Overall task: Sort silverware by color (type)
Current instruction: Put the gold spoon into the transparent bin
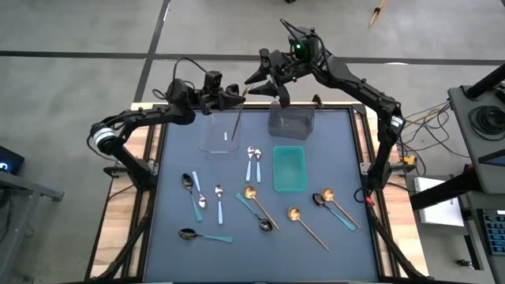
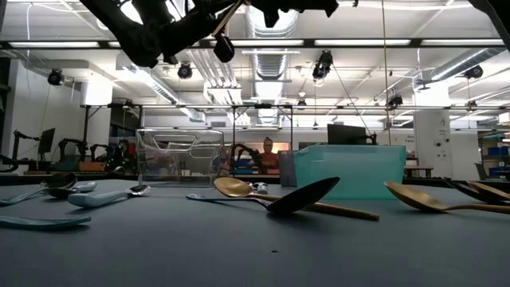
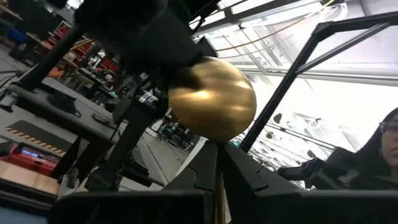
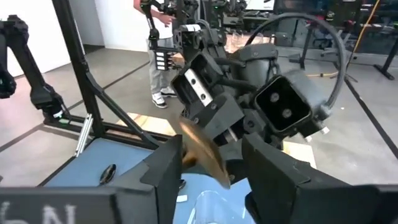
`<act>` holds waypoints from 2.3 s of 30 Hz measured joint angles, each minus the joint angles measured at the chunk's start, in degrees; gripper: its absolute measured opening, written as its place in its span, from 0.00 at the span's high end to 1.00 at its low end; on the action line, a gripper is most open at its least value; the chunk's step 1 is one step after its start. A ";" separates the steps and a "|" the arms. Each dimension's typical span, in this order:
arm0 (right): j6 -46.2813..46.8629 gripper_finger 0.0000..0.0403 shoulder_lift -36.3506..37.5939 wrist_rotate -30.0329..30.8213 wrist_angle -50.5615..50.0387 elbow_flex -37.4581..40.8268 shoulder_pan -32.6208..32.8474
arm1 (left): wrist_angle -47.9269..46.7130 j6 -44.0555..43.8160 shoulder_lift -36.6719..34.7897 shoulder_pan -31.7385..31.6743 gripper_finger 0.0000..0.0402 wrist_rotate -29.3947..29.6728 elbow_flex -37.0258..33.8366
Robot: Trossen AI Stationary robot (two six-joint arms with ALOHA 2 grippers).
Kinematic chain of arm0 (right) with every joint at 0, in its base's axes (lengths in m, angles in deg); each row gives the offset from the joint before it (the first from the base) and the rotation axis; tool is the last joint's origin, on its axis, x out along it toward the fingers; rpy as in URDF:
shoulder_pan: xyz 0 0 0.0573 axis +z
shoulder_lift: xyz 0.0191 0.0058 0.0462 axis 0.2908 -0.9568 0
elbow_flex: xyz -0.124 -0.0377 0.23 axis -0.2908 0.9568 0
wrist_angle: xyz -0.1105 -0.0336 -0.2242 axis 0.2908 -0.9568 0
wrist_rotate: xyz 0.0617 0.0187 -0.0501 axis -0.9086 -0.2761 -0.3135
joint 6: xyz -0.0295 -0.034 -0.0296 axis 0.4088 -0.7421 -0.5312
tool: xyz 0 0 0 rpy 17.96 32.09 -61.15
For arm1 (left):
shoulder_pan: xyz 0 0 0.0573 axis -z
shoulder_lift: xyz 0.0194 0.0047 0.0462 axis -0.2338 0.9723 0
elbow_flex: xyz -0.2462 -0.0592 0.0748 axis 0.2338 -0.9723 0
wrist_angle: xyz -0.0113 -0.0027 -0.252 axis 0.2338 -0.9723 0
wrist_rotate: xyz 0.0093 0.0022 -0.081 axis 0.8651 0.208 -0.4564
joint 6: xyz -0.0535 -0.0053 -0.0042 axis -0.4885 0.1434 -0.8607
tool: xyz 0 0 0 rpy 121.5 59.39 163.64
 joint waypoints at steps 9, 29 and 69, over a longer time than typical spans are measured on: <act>-2.33 0.82 -0.17 -1.31 0.48 0.08 1.53 | -0.01 -0.04 0.66 0.64 1.00 -0.45 0.88; 3.91 0.98 -0.22 -0.36 0.04 0.06 0.69 | -0.07 -4.58 0.50 -4.26 0.77 -3.39 0.93; 11.21 0.98 -7.89 30.10 -4.69 -0.42 -2.35 | -76.67 49.04 -19.06 -8.68 0.77 14.42 4.82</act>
